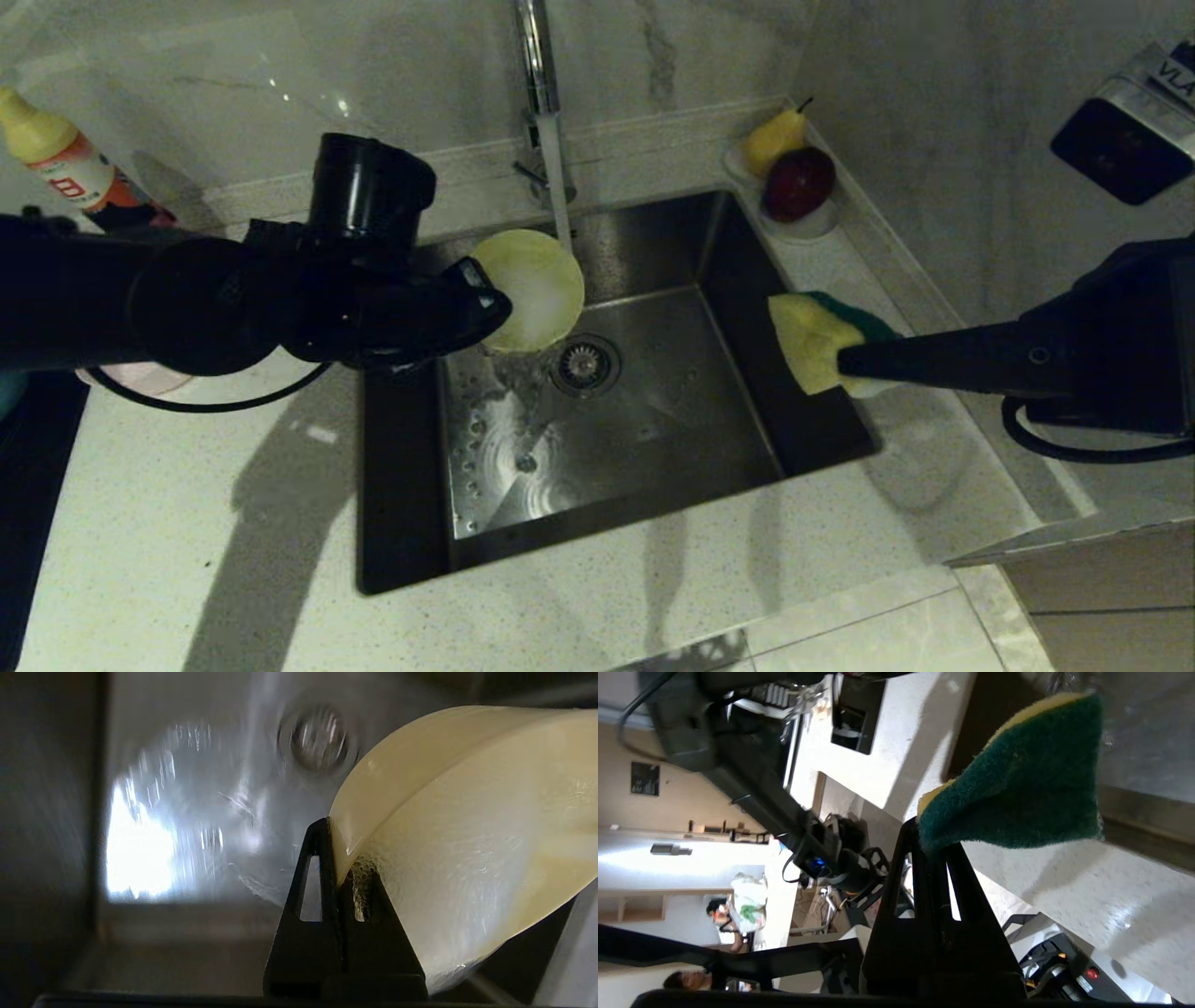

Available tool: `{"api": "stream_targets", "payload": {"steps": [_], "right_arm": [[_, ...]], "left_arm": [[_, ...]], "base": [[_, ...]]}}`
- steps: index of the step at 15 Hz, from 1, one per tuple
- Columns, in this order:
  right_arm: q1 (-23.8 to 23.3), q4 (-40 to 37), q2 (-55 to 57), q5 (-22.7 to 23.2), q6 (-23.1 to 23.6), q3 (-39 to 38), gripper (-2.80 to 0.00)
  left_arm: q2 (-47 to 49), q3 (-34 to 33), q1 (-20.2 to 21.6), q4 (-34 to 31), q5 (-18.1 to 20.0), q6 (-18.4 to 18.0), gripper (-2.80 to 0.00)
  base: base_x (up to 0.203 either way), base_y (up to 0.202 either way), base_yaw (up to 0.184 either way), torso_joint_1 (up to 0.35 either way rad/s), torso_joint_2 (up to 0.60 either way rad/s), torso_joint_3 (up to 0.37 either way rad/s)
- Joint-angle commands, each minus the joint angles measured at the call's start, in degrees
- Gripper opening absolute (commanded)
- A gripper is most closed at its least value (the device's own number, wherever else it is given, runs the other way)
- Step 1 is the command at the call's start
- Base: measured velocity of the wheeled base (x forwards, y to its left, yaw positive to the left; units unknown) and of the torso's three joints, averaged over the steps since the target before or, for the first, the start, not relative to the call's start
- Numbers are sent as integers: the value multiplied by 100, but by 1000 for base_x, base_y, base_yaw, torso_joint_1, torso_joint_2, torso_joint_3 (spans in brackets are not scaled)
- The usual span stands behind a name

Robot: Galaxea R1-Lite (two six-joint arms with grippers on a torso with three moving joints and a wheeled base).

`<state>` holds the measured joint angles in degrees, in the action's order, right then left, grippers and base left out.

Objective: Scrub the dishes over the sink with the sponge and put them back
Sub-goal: Rinse the bowl

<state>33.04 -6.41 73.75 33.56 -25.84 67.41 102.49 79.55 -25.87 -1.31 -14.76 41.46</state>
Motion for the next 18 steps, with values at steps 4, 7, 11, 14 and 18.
{"api": "stream_targets", "payload": {"steps": [4, 7, 11, 14, 18], "right_arm": [[-87, 7, 7, 19, -8, -205, -280], [-87, 25, 69, 10, -8, -307, -280], [-87, 34, 87, 19, -8, -316, -280], [-78, 34, 69, 19, -8, -316, -280], [-78, 25, 70, 28, -8, -302, -280]], "left_arm": [[-786, -1803, 412, 3243, -51, -1538, -280], [-842, -2461, 524, 5083, -37, -2533, -280], [-834, -2872, 530, 6380, 168, -3365, -280], [-887, -2912, 530, 6923, 202, -3714, -280], [-964, -3451, 530, 7983, 399, -4273, -280]], "base": [[0, 0, 0, 0, 0, 0], [0, 0, 0, 0, 0, 0], [0, 0, 0, 0, 0, 0], [0, 0, 0, 0, 0, 0], [0, 0, 0, 0, 0, 0]]}}
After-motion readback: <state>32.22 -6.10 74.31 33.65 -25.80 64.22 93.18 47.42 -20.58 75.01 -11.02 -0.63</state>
